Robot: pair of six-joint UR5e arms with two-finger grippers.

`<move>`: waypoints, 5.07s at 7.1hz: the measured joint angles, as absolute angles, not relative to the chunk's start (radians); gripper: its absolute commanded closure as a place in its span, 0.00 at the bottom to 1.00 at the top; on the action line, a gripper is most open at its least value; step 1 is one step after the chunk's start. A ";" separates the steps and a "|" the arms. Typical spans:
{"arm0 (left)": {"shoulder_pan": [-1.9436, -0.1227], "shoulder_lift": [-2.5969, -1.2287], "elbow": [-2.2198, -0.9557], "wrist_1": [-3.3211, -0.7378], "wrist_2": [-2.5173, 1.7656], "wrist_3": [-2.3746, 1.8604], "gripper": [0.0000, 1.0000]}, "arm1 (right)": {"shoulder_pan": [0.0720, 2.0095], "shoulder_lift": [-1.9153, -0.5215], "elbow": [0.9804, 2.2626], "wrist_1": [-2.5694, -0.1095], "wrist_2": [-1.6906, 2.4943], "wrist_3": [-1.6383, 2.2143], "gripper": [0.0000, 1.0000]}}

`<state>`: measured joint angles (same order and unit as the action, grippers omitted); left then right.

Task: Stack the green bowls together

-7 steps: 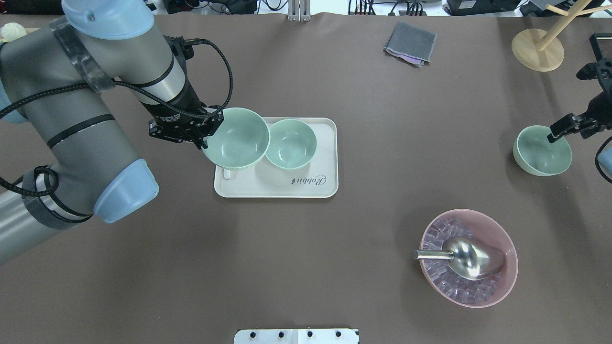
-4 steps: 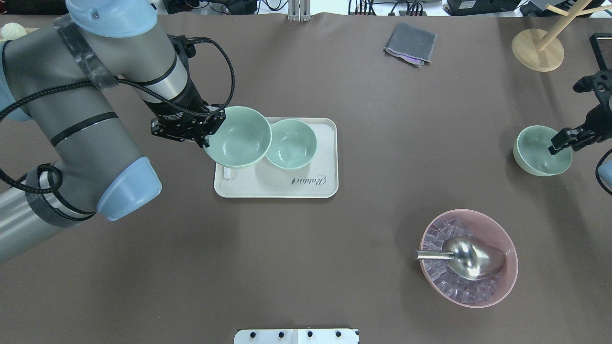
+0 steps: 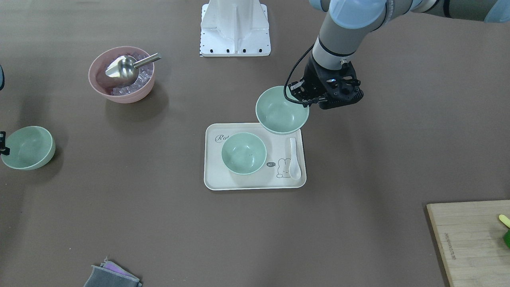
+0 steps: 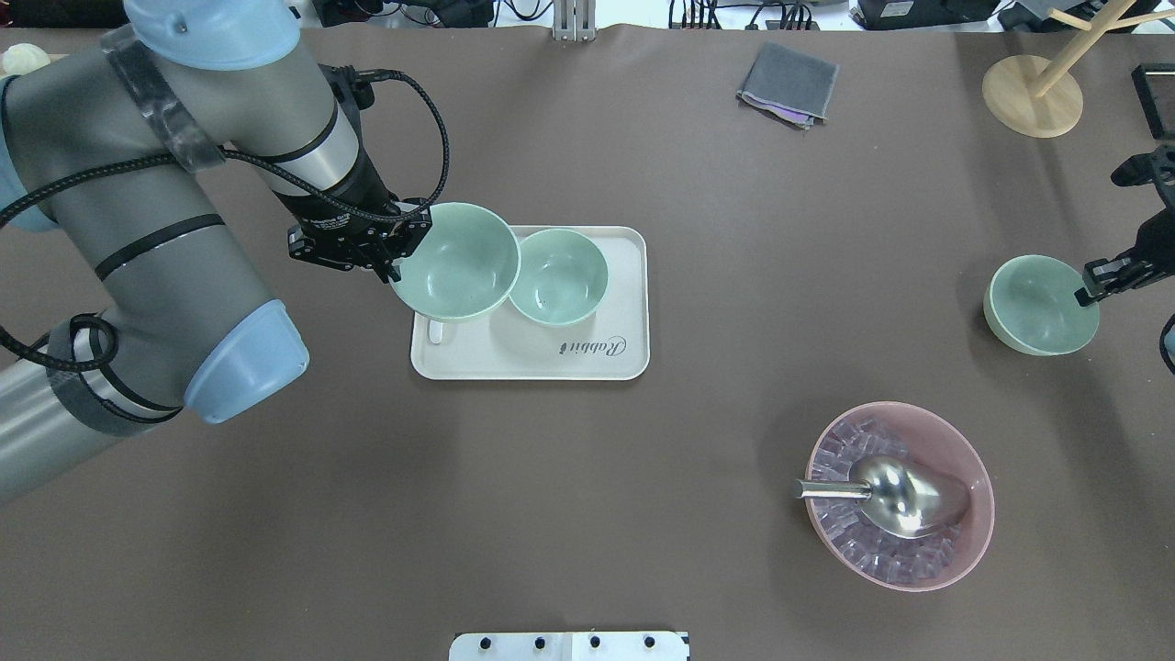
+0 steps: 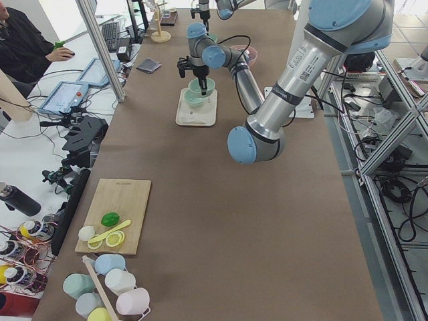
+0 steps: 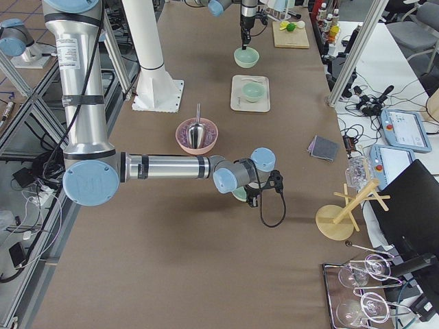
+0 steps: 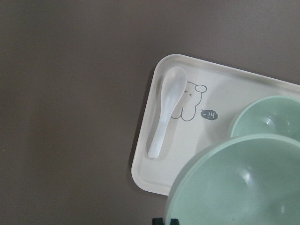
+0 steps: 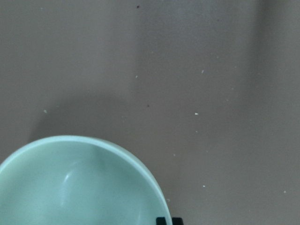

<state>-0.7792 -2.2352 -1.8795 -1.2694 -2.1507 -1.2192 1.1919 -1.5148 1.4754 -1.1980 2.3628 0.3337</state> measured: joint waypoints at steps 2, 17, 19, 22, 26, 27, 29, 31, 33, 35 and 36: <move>-0.778 -2.241 -1.844 -1.298 -2.151 -1.221 1.00 | 1.254 -1.482 1.488 -1.240 2.480 0.341 1.00; -0.695 -2.401 -1.434 -1.643 -2.121 -1.378 1.00 | 1.279 -1.359 1.520 -1.384 2.490 0.353 1.00; -0.695 -2.399 -1.424 -1.667 -2.121 -1.378 1.00 | 1.279 -1.359 1.520 -1.384 2.483 0.353 1.00; -0.695 -2.396 -1.413 -1.680 -2.121 -1.376 1.00 | 1.279 -1.359 1.520 -1.384 2.481 0.353 1.00; -0.695 -2.395 -1.403 -1.707 -2.121 -1.377 1.00 | 1.279 -1.360 1.520 -1.384 2.479 0.353 1.00; -0.695 -2.395 -1.399 -1.709 -2.121 -1.378 1.00 | 1.279 -1.360 1.520 -1.384 2.479 0.353 1.00; -0.695 -2.396 -1.391 -1.715 -2.121 -1.378 1.00 | 1.279 -1.361 1.520 -1.384 2.479 0.353 1.00; -0.695 -2.397 -1.389 -1.716 -2.121 -1.378 1.00 | 1.279 -1.361 1.520 -1.384 2.479 0.353 1.00; -0.691 -2.397 -1.388 -1.717 -2.121 -1.378 1.00 | 1.279 -1.362 1.520 -1.384 2.479 0.353 1.00; -0.689 -2.397 -1.385 -1.729 -2.122 -1.379 1.00 | 1.279 -1.362 1.520 -1.384 2.479 0.353 1.00; -0.689 -2.396 -1.380 -1.737 -2.121 -1.379 1.00 | 1.279 -1.362 1.520 -1.384 2.479 0.353 1.00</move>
